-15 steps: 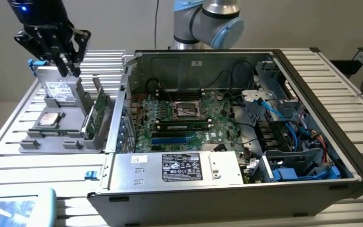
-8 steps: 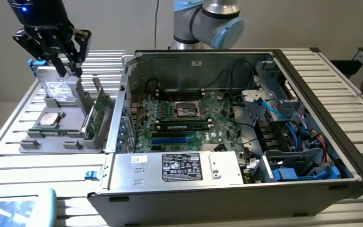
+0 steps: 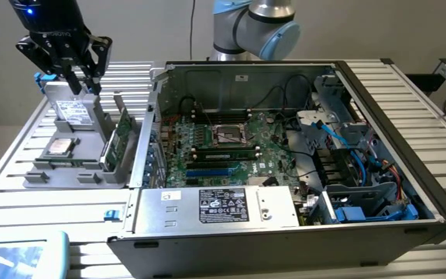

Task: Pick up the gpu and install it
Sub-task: 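Pick up the gpu and move the gpu toward the slot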

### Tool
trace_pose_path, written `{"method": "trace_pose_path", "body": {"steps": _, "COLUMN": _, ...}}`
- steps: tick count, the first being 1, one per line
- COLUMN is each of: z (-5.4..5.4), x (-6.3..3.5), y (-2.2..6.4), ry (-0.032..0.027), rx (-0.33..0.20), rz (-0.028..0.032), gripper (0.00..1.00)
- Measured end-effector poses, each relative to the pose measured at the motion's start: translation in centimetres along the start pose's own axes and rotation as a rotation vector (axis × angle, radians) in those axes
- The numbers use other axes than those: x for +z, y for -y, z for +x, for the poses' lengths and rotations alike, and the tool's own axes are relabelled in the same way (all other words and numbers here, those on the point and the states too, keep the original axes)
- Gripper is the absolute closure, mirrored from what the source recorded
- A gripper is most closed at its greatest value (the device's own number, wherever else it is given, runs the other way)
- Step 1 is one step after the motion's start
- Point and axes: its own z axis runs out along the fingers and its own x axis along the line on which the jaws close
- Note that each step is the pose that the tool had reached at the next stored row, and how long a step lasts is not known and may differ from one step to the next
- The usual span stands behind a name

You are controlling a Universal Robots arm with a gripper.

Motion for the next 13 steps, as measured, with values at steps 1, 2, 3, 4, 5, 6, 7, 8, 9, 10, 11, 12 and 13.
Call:
{"method": "trace_pose_path", "body": {"steps": 1, "z": 0.0, "x": 0.0, "y": 0.0, "ry": 0.0, "rx": 0.0, "rz": 0.0, "gripper": 0.58}}
{"method": "trace_pose_path", "body": {"steps": 2, "z": 0.0, "x": 0.0, "y": 0.0, "ry": 0.0, "rx": 0.0, "rz": 0.0, "gripper": 0.58}}
{"method": "trace_pose_path", "body": {"steps": 3, "z": 0.0, "x": 0.0, "y": 0.0, "ry": 0.0, "rx": 0.0, "rz": 0.0, "gripper": 0.58}}
{"method": "trace_pose_path", "body": {"steps": 4, "z": 0.0, "x": 0.01, "y": 0.0, "ry": 0.0, "rx": 0.0, "rz": 0.0, "gripper": 0.58}}
{"method": "trace_pose_path", "body": {"steps": 5, "z": 0.04, "x": 0.03, "y": 0.02, "ry": 0.0001, "rx": 0.0, "rz": -0.0001, "gripper": 0.58}}
{"method": "trace_pose_path", "body": {"steps": 6, "z": 0.13, "x": 0.08, "y": 0.02, "ry": 0.0002, "rx": 0.0, "rz": -0.0001, "gripper": 0.58}}
{"method": "trace_pose_path", "body": {"steps": 7, "z": 0.22, "x": 0.12, "y": 0.02, "ry": 0.0, "rx": 0.0, "rz": 0.0, "gripper": 0.58}}
{"method": "trace_pose_path", "body": {"steps": 8, "z": 0.28, "x": 0.19, "y": 0.03, "ry": 0.0, "rx": 0.0, "rz": 0.0001, "gripper": 0.58}}
{"method": "trace_pose_path", "body": {"steps": 9, "z": 0.35, "x": 0.25, "y": 0.04, "ry": 0.0, "rx": 0.0, "rz": 0.0001, "gripper": 0.58}}
{"method": "trace_pose_path", "body": {"steps": 10, "z": 0.41, "x": 0.33, "y": 0.05, "ry": 0.0, "rx": 0.0, "rz": 0.0001, "gripper": 0.58}}
{"method": "trace_pose_path", "body": {"steps": 11, "z": 0.42, "x": 0.4, "y": 0.06, "ry": 0.0001, "rx": 0.0, "rz": -0.0001, "gripper": 0.58}}
{"method": "trace_pose_path", "body": {"steps": 12, "z": 0.43, "x": 0.5, "y": 0.06, "ry": 0.0001, "rx": 0.0, "rz": -0.0001, "gripper": 0.58}}
{"method": "trace_pose_path", "body": {"steps": 13, "z": 0.43, "x": 0.66, "y": 0.07, "ry": 0.0, "rx": 0.0, "rz": 0.0, "gripper": 0.58}}
